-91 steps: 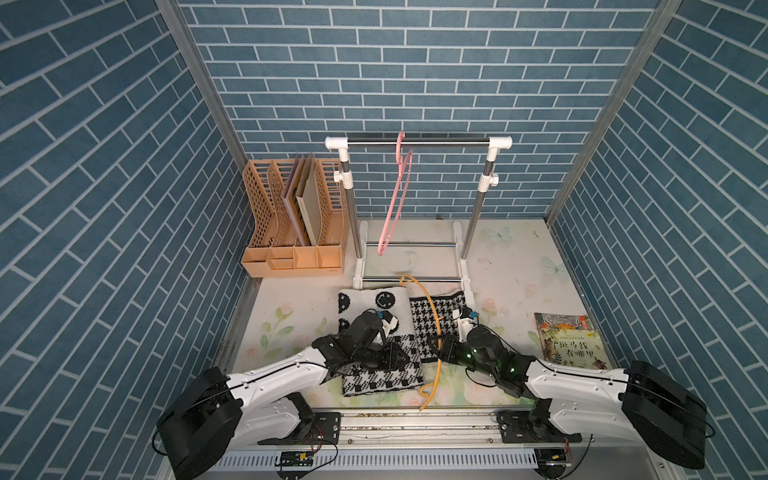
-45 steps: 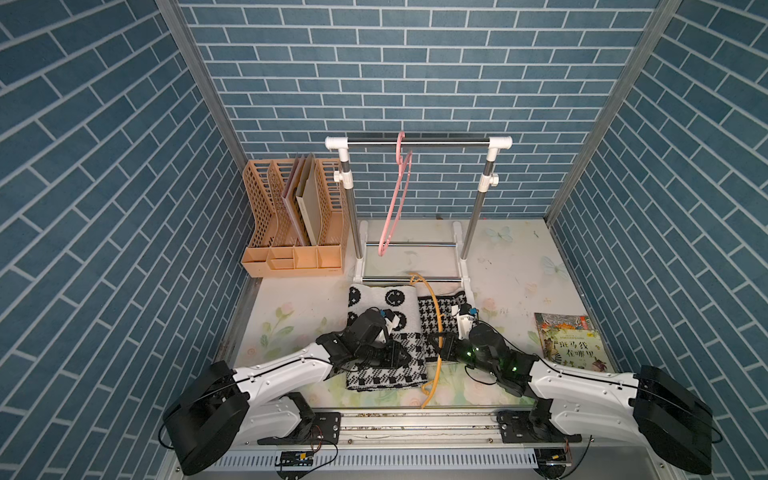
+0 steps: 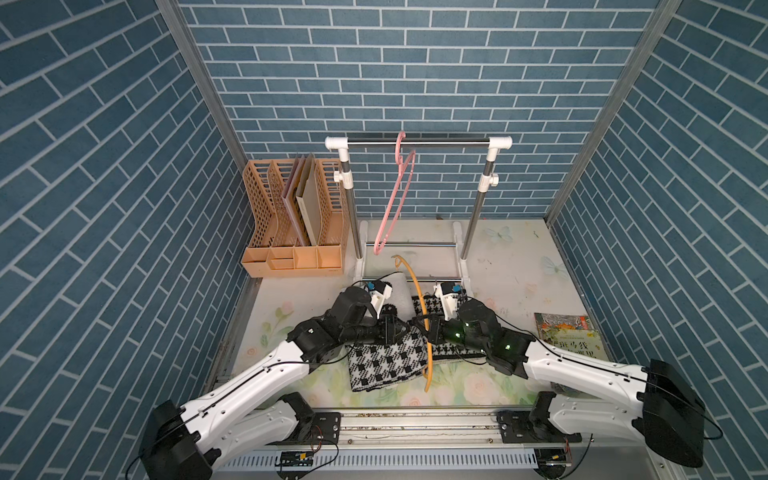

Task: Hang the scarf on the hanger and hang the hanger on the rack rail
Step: Hang the scarf on the hanger, then place the hanger at the clothesline.

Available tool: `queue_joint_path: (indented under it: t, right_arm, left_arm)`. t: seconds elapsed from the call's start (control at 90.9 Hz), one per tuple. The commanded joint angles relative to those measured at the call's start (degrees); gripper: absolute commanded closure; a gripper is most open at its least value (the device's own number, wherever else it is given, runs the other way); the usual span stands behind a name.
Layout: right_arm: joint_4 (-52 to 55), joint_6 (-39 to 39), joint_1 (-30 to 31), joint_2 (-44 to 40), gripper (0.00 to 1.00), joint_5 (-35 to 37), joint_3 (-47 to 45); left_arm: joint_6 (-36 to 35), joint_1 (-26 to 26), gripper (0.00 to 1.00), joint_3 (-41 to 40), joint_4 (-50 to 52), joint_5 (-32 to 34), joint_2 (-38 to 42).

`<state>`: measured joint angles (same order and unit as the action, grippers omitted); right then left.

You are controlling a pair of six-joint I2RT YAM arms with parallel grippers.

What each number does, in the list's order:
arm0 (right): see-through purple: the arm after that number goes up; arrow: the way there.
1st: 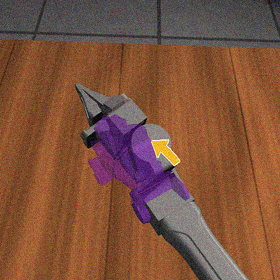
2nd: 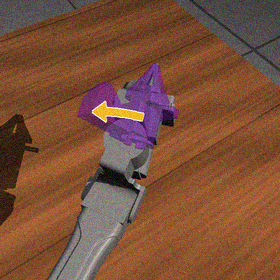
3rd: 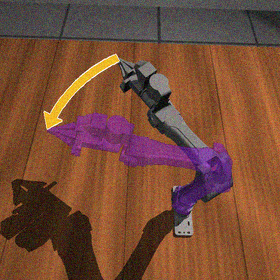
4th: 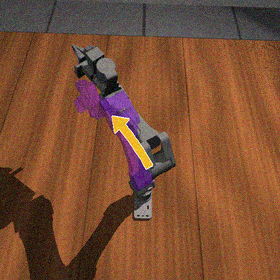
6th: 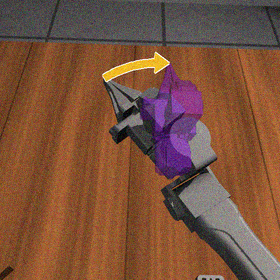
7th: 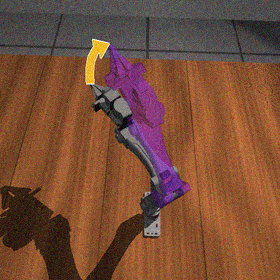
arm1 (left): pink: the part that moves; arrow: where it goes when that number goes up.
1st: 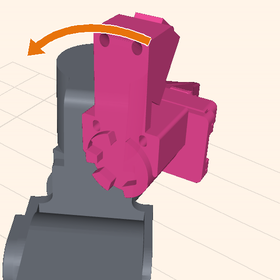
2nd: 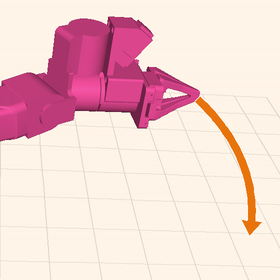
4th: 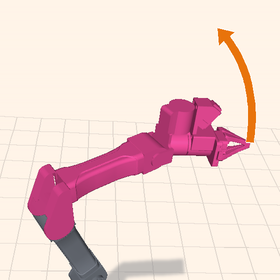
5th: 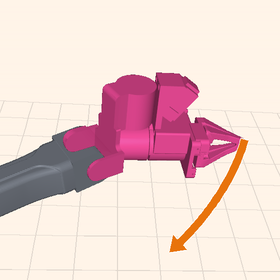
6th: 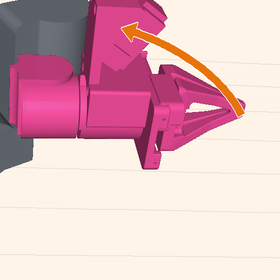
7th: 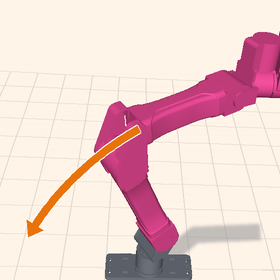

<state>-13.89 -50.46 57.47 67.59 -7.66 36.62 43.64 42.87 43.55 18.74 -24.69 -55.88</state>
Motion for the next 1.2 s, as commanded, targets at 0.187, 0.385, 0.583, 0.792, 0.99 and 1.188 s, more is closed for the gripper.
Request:
queue_joint_path:
  t: [0.187,0.385,0.583,0.792,0.99,1.188]
  right_arm:
    - [-2.1,1.6,0.3,4.7,1.0,-5.7,10.6]
    - [2.5,1.2,0.3,4.8,1.0,-9.2,17.9]
    - [2.1,-0.5,0.4,4.1,1.0,-11.8,22.2]
    - [4.8,-0.1,0.3,3.7,1.0,-12.8,27.9]
    - [6.1,-0.2,0.3,1.6,1.0,-13.1,30.3]
    - [8.8,-0.4,0.2,-0.4,1.0,-11.9,31.2]
  left_arm:
    - [-2.2,-6.3,0.6,7.0,19.7,8.1,4.3]
    - [-1.0,-7.4,0.6,13.5,27.2,12.2,4.1]
    - [-2.9,-8.4,0.59,19.0,30.7,13.5,3.2]
    - [-0.6,-9.1,0.59,26.8,32.2,12.4,0.8]
    - [0.0,-9.4,0.58,30.8,33.1,13.8,-0.2]
    - [-0.2,-9.6,0.58,32.4,34.0,14.5,-0.7]
